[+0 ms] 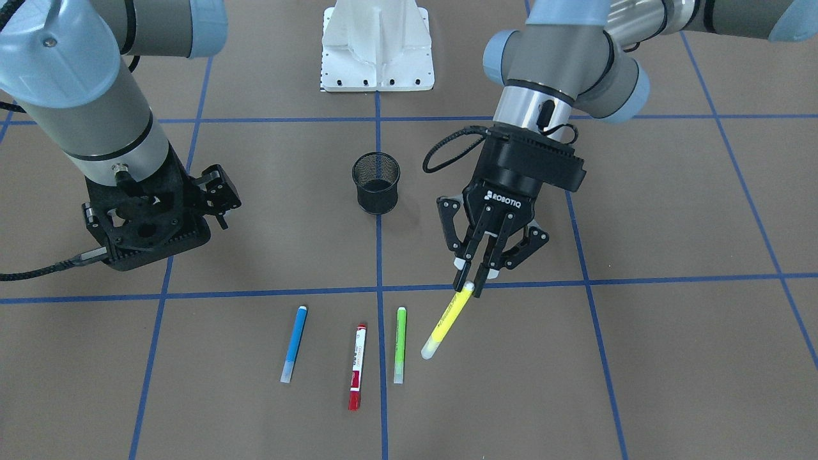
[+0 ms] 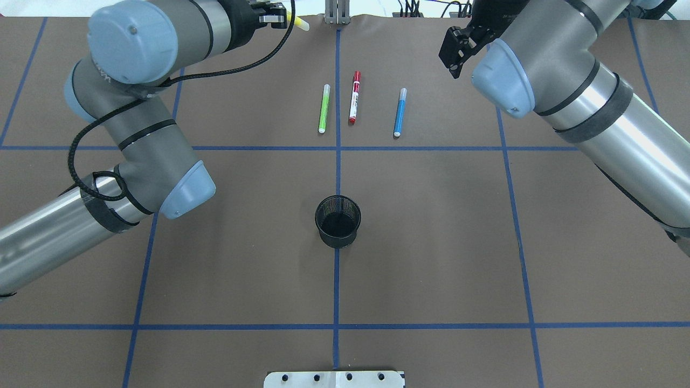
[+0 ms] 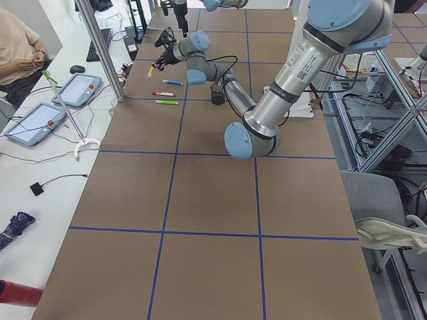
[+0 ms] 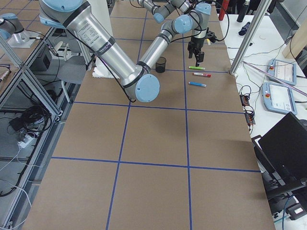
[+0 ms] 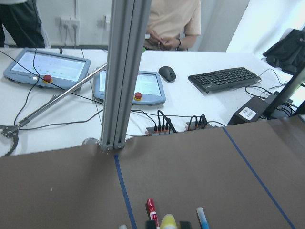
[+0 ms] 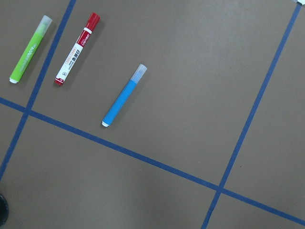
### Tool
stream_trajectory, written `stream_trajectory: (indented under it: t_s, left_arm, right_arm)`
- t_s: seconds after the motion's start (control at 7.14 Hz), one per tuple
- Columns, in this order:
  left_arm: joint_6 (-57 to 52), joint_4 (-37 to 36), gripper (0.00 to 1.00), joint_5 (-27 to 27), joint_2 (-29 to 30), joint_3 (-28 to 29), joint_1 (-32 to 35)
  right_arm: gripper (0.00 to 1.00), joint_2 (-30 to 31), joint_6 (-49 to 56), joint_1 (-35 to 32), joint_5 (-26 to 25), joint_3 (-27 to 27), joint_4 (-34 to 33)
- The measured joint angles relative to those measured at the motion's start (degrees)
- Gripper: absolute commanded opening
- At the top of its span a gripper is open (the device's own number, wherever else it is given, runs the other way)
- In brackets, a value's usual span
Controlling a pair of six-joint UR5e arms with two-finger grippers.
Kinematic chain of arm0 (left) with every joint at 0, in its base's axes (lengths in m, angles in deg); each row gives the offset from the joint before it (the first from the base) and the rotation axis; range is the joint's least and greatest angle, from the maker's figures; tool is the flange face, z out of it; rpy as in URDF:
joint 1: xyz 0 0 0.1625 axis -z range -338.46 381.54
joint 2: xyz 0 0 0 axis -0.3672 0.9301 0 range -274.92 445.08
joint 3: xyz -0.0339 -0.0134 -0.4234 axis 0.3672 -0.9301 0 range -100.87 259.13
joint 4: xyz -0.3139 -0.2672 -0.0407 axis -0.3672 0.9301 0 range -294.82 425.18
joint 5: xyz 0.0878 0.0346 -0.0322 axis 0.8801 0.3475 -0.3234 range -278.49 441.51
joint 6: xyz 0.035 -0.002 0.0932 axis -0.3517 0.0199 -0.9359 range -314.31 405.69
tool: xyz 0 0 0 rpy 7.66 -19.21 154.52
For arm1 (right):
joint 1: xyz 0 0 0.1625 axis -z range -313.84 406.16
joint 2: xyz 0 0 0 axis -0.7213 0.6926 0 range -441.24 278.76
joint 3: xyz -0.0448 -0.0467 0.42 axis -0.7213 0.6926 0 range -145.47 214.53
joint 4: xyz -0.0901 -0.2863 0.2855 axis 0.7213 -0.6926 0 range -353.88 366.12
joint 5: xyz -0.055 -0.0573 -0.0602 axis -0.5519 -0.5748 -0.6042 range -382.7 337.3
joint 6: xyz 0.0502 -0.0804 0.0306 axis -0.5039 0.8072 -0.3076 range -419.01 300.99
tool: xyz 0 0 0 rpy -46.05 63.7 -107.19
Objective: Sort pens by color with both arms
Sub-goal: 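Carry the yellow highlighter farther from the robot and lower it beside the green marker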
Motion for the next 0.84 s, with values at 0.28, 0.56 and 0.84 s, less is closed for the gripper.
stream_trajectory:
  t_s: [0.28, 0.56, 0.84]
  left_arm:
    - [-0.51, 6.41, 0.00, 3.11, 0.11, 8.00, -0.58]
    - [-0.74, 14.22, 0.00, 7.56, 0.94, 17.10, -3.28]
    - [-0.71, 16.60, 0.09, 12.29, 1.13, 20.85, -7.37]
  right_arm:
    - [1.00, 0.03, -0.05, 0.02, 0.00, -0.03, 0.04]
    - [1.00, 0.03, -0.13, 0.07, 0.00, -0.02, 0.05]
    - [1.00, 0.09, -0.16, 0.06, -0.02, -0.02, 0.02]
